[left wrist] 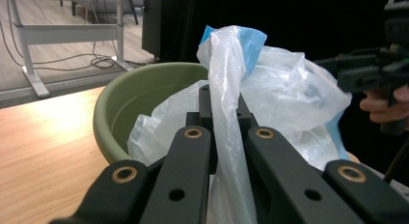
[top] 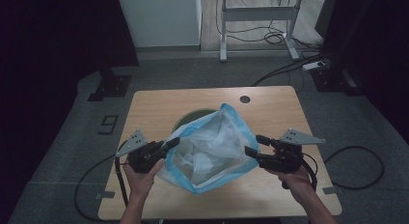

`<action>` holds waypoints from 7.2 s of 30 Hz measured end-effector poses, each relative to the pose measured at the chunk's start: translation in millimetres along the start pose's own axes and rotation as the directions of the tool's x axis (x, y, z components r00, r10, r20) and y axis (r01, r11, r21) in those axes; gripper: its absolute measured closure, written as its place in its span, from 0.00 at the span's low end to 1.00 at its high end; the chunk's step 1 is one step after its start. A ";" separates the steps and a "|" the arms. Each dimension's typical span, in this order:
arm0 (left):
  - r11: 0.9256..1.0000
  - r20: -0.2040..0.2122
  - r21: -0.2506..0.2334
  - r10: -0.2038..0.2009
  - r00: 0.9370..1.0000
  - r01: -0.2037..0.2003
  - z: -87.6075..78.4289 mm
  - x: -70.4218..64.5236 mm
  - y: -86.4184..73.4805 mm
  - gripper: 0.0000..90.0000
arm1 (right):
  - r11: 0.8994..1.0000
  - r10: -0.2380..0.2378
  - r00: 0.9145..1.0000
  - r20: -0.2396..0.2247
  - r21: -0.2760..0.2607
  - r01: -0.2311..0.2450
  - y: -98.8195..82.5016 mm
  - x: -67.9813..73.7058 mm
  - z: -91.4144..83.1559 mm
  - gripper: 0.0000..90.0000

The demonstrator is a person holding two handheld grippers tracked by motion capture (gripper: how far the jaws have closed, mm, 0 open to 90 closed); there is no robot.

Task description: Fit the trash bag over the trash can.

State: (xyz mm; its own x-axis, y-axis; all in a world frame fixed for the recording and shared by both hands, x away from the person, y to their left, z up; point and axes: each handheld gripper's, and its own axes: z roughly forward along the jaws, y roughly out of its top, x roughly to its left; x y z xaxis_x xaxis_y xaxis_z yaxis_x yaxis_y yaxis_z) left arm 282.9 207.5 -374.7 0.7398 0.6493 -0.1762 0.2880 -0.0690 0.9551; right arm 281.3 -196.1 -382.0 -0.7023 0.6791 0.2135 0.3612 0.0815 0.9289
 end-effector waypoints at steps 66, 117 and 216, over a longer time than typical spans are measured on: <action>0.880 -0.111 0.297 -0.354 0.929 0.371 51.1 100.9 -52.8 0.98 | 0.960 0.172 0.977 0.124 0.203 -0.195 -36.8 -72.1 93.0 0.97; 0.938 -0.073 0.172 -0.292 0.954 0.301 35.5 86.6 -37.2 0.91 | 0.994 -0.111 0.992 -0.055 0.006 0.112 0.0 10.2 38.3 0.32; 0.887 -0.112 0.302 -0.332 0.937 0.350 39.5 90.7 -63.8 0.95 | 0.969 -0.125 0.985 -0.115 0.201 0.147 -102.9 1.8 79.5 0.99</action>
State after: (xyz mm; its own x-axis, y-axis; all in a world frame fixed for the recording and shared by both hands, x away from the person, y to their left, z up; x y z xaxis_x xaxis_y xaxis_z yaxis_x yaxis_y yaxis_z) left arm 355.7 241.0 -461.0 0.5291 0.7162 -0.4551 0.6980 -0.0624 0.7134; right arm 291.6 -145.2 -501.3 -0.8081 0.5748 0.1289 0.3699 0.3248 0.8704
